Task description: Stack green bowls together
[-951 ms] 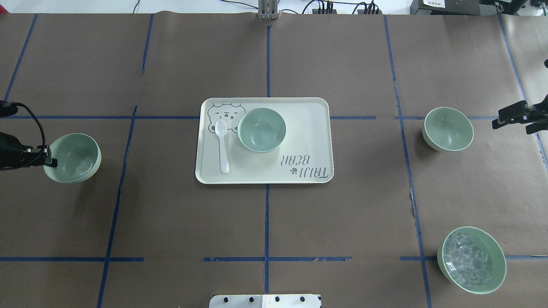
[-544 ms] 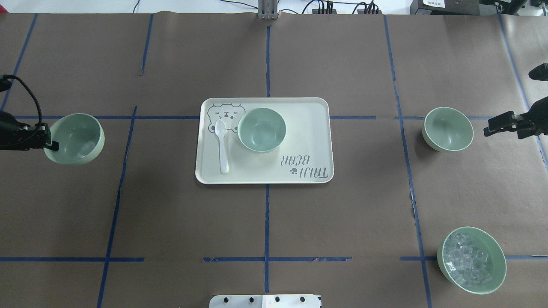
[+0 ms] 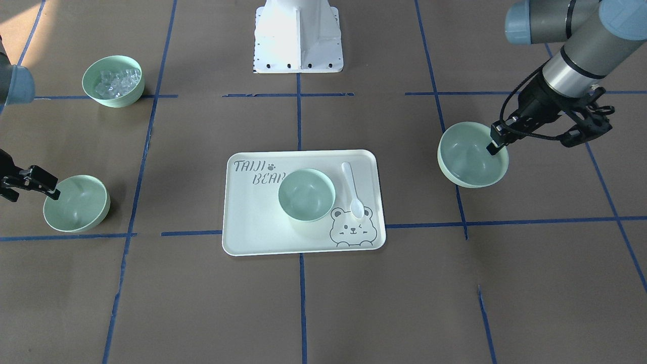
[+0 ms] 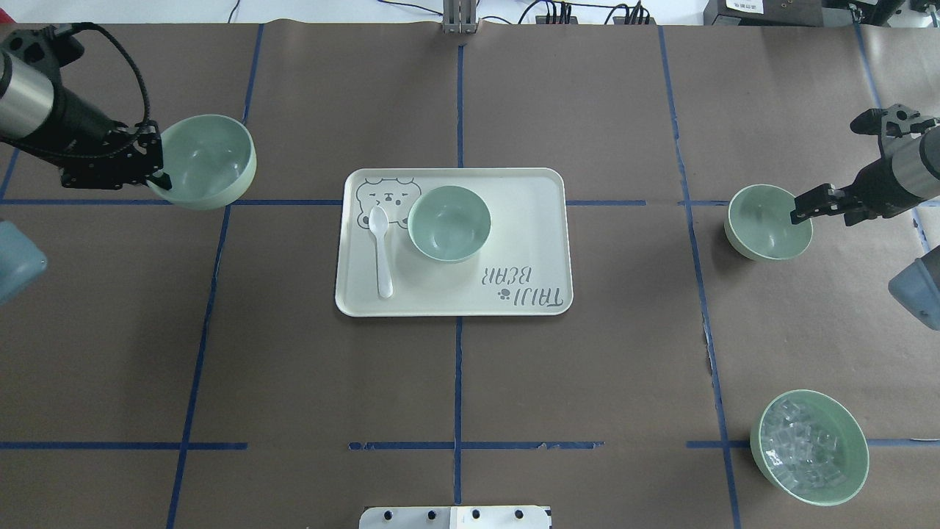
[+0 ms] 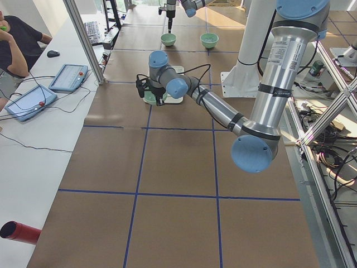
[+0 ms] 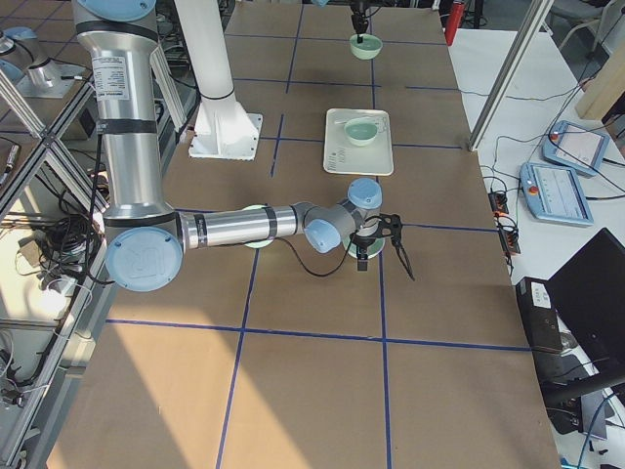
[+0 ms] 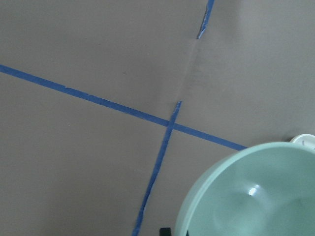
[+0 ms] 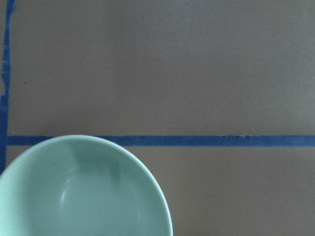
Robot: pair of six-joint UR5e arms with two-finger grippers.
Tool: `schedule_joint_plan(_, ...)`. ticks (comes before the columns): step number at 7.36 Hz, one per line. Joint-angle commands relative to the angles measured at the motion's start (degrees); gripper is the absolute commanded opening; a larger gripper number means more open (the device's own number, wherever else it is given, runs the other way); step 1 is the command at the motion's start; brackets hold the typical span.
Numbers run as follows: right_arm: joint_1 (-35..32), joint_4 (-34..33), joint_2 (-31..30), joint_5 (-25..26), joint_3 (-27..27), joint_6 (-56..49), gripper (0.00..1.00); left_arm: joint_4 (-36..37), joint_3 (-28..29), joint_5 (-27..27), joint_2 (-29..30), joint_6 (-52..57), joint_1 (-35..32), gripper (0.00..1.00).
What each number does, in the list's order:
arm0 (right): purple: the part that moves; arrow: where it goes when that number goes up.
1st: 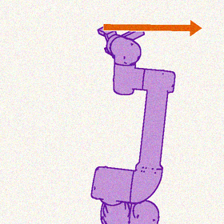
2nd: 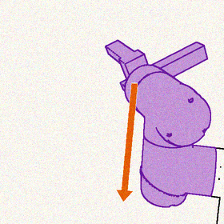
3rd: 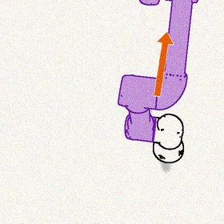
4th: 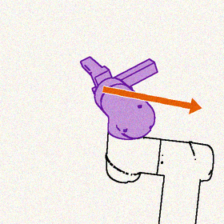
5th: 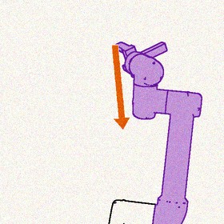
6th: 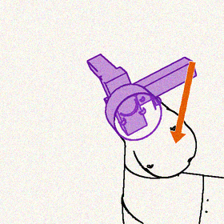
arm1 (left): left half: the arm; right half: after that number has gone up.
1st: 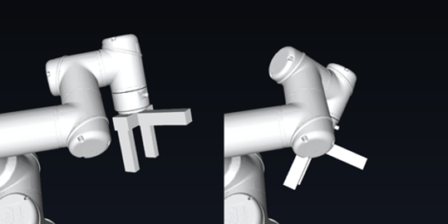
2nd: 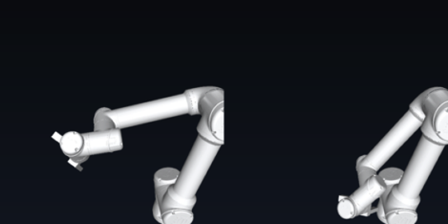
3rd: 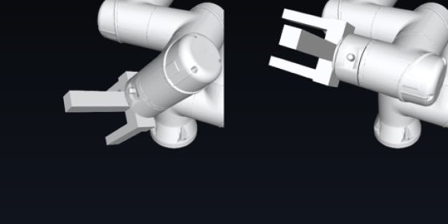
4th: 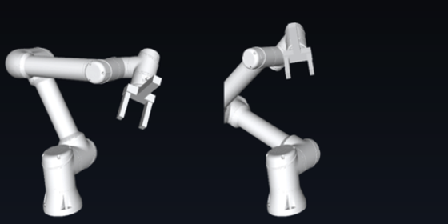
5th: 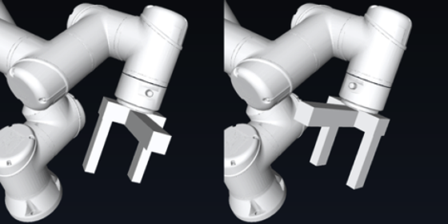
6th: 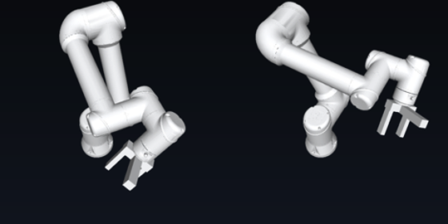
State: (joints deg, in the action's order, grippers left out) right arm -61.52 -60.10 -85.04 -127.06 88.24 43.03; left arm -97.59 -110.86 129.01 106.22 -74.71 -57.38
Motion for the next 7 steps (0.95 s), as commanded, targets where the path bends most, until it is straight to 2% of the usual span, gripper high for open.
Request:
schedule_joint_plan(1, 1.4, 2.2, 2.2, 0.1, -5.2, 0.0, 1.0, 0.8, 1.8, -2.6, 6.9, -10.7, 6.0, 0.0)
schedule_joint_plan(2, 1.6, 3.6, 1.8, 0.0, -5.5, 0.2, 1.0, 0.7, 3.3, -2.6, 9.4, -13.1, 7.4, 0.0)
schedule_joint_plan(3, 1.6, 3.6, 1.5, -0.4, -5.3, 0.3, 0.7, 0.7, 4.1, -2.6, 10.6, -14.4, 7.6, 0.0)
schedule_joint_plan(4, 1.6, 3.6, 1.5, -0.6, -5.3, 0.1, 0.08, 0.6, 5.0, -2.8, 12.1, -16.8, 9.0, 0.0)
schedule_joint_plan(5, 1.6, 3.6, 1.5, -0.6, -5.2, -0.1, 0.0, 0.5, 6.7, -4.4, 14.3, -19.7, 10.9, 0.0)
schedule_joint_plan(7, 1.6, 3.6, 1.5, -1.0, -4.0, -0.2, 0.0, 0.0, 12.0, -7.0, 20.7, -26.0, 16.3, 0.0)
